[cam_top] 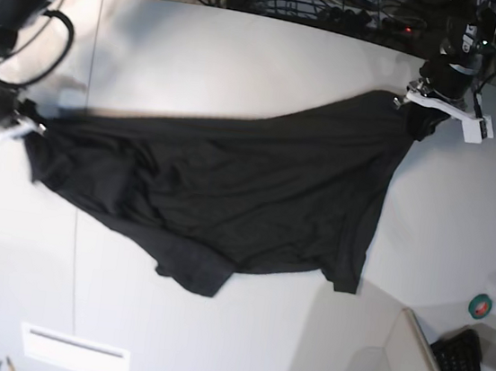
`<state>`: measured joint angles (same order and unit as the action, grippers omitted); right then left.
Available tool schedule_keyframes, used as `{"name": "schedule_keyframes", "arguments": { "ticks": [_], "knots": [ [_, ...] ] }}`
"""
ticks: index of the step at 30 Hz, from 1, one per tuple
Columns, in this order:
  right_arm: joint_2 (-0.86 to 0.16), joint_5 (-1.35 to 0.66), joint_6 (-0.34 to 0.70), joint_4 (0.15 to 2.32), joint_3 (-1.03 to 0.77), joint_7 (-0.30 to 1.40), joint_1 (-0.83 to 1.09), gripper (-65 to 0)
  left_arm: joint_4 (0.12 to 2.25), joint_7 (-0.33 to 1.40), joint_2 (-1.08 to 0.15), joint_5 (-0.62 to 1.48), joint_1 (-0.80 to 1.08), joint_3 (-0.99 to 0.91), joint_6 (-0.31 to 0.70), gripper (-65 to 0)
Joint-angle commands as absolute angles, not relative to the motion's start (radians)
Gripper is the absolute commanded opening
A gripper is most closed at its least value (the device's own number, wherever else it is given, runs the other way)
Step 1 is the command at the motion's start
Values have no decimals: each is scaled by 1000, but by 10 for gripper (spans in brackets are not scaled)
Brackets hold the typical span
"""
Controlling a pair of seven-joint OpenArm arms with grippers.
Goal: Layout the t-shirt on the table in an organized manner, then fold the t-shirt properly
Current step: 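Lift the shirt with both grippers and lay it flat, stretched out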
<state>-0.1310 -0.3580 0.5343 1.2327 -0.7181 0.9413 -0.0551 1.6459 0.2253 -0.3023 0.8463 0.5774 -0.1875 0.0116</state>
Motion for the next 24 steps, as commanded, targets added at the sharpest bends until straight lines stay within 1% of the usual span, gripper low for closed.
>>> {"name": "schedule_keyframes", "arguments": {
  "ticks": [1, 2, 5, 8, 13, 15, 17, 19, 22, 24],
  "knots": [
    [-128, -386, 542, 1314, -717, 944, -51, -650, 1667, 206, -308, 848, 584, -191, 22, -650],
    [-124, -386, 542, 1395, -716, 967, -28, -650, 1667, 206, -308, 848, 581, -191, 22, -650],
    [-122, -386, 542, 1552, -713, 1001, 2, -650, 1695, 209, -320, 846, 552, -186, 22, -650],
    [-128, -386, 538, 1603, -713, 1018, -25, -650, 1733, 229, -335, 846, 487, -179, 19, -650],
    [-180, -378, 533, 1596, -711, 1018, -148, -650, 1776, 417, -337, 846, 249, -188, 16, -650],
    [-199, -378, 495, 1596, -710, 1018, -219, -650, 1764, 489, -332, 846, 122, -179, 16, -650],
    [-229, -378, 449, 1580, -693, 1015, -292, -650, 1736, 553, -300, 846, -5, -170, 16, -650],
    [-269, -378, 430, 1532, -657, 1009, -363, -650, 1687, 584, -280, 846, -119, -153, 16, -650],
    [-321, -378, 427, 1406, -625, 1003, -483, -650, 1555, 579, -260, 846, -274, -91, 16, -650],
    [-357, -378, 427, 1328, -619, 958, -555, -650, 1489, 579, -231, 846, -367, -74, 16, -650]
  ]
}}
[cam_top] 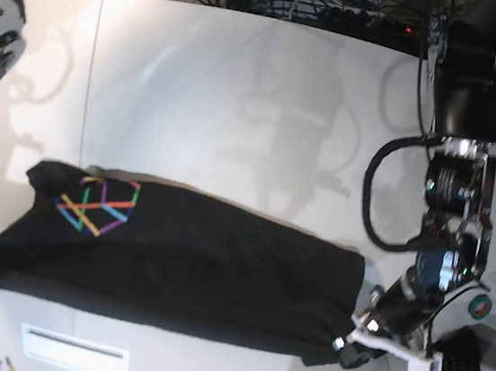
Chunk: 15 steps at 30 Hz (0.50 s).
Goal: Layout the t-shirt on the table in an organized manner, then fold the t-shirt properly
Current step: 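Lift the shirt with both grippers and lay it flat, stretched out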
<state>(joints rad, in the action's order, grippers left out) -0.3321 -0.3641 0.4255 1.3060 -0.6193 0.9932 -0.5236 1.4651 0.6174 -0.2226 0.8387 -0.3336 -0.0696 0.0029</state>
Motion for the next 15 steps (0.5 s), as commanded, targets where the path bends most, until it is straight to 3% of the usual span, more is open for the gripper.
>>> {"name": "schedule_keyframes", "arguments": {
  "ticks": [1, 9, 15],
  "knots": [
    [-371, -378, 427, 1299, -619, 929, -585, -650, 1460, 579, -213, 846, -417, -73, 18, -650],
    [-475, -386, 427, 1330, -628, 892, -771, -650, 1394, 478, -113, 848, -682, -59, 22, -650],
    [-467, -386, 429, 1653, -760, 1021, -633, -650, 1521, 475, -110, 854, -578, -58, 24, -650]
  ]
}}
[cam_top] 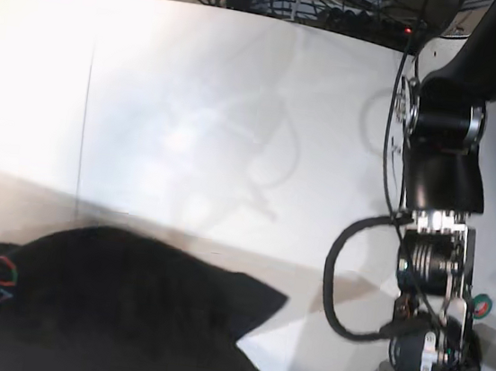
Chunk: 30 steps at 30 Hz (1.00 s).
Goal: Layout the t-shirt on the table in an organized manner, then fold the t-shirt properly
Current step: 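Lift the shirt with both grippers and lay it flat, stretched out, then release and regrasp the shirt's edge with both grippers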
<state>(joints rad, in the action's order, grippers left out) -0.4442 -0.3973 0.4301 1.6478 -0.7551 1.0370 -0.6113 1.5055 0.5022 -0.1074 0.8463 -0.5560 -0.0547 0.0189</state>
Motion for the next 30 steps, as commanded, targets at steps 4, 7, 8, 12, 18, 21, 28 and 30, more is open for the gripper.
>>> {"name": "schedule_keyframes", "arguments": {
  "ticks": [4, 7, 8, 12, 18, 21, 28, 30],
  "knots": [
    [-357, -386, 429, 1796, -874, 1086, -389, -650, 1627, 478, -119, 852, -337, -68, 24, -650],
    [-268, -386, 430, 1774, -891, 1052, -200, -650, 1641, 475, -160, 848, -153, -58, 24, -650],
    [-236, -386, 430, 1748, -891, 1018, -147, -650, 1630, 475, -173, 846, -101, -58, 24, -650],
    [-177, -384, 430, 1578, -889, 858, -15, -650, 1523, 473, -206, 846, 38, -59, 24, -650],
    [-179, -381, 432, 1360, -888, 776, 68, -650, 1371, 472, -246, 846, 120, -58, 24, -650],
    [-180, -381, 432, 1360, -888, 776, 108, -650, 1374, 472, -254, 846, 163, -58, 24, -650],
    [-179, -380, 432, 1360, -889, 782, 157, -650, 1372, 472, -268, 846, 209, -65, 24, -650],
    [-179, -380, 432, 1360, -889, 782, 171, -650, 1372, 472, -268, 846, 216, -68, 24, -650]
  ]
}}
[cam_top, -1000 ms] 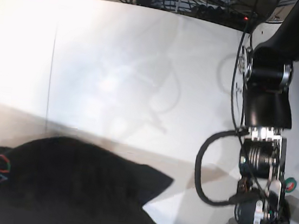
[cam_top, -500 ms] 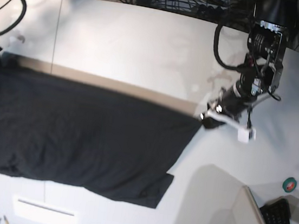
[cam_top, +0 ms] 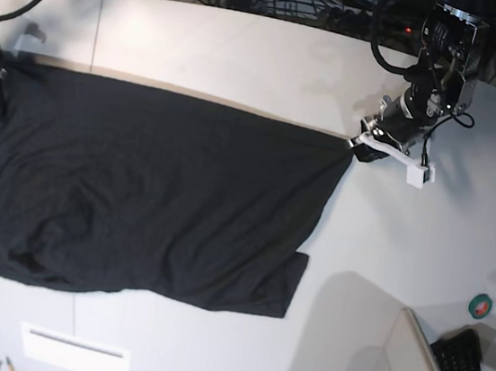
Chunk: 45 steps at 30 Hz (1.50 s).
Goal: Layout the t-shirt on the table in an organized manner, then fold the t-shirt properly
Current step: 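Release and regrasp the shirt's edge with both grippers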
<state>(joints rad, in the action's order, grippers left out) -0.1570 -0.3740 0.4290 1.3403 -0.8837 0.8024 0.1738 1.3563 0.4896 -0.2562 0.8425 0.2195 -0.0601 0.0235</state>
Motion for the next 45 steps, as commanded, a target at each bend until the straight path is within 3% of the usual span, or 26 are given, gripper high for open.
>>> {"name": "schedule_keyframes", "arguments": {
  "ticks": [1, 4, 5, 9, 12, 13, 21, 23, 24, 26, 27, 35, 39, 45],
  "knots": [
    [-179, -380, 432, 1360, -889, 783, 177, -650, 1372, 472, -268, 846, 220, -68, 24, -650],
    [-180, -380, 432, 1366, -889, 783, 189, -650, 1380, 472, -268, 846, 239, -71, 24, -650],
    [-180, -380, 432, 1385, -889, 783, 196, -650, 1386, 472, -268, 846, 242, -71, 24, -556],
    [-176, -380, 432, 1523, -889, 805, 246, -441, 1426, 472, -274, 846, 275, -107, 24, -184],
    [-174, -381, 432, 1623, -891, 839, 271, -389, 1492, 472, -274, 846, 314, -180, 24, -10],
    [-173, -381, 432, 1653, -894, 840, 280, -386, 1518, 472, -274, 846, 331, -213, 24, 0],
    [-173, -383, 432, 1753, -889, 832, 332, -386, 1730, 479, -272, 848, 421, -346, 24, 0],
    [-171, -384, 432, 1751, -868, 834, 309, -392, 1744, 479, -272, 848, 401, -271, 24, -138],
    [-171, -384, 432, 1751, -835, 834, 303, -414, 1742, 479, -275, 846, 371, -205, 24, -253],
    [-179, -384, 432, 1753, -748, 832, 300, -533, 1699, 479, -277, 846, 302, -76, 18, -513],
    [-179, -384, 432, 1753, -704, 832, 298, -633, 1659, 475, -277, 846, 259, -13, 18, -647],
    [-179, -378, 432, 1540, -472, 834, 185, -650, 1230, 472, -248, 845, -47, 312, 16, -650],
    [-191, -377, 430, 1392, -464, 828, 137, -650, 1173, 472, -249, 837, -82, 328, 16, -650],
    [-289, -377, 427, 1106, -390, 664, 70, -650, 1156, 472, -240, 604, -116, 325, 16, -650]
  ]
}}
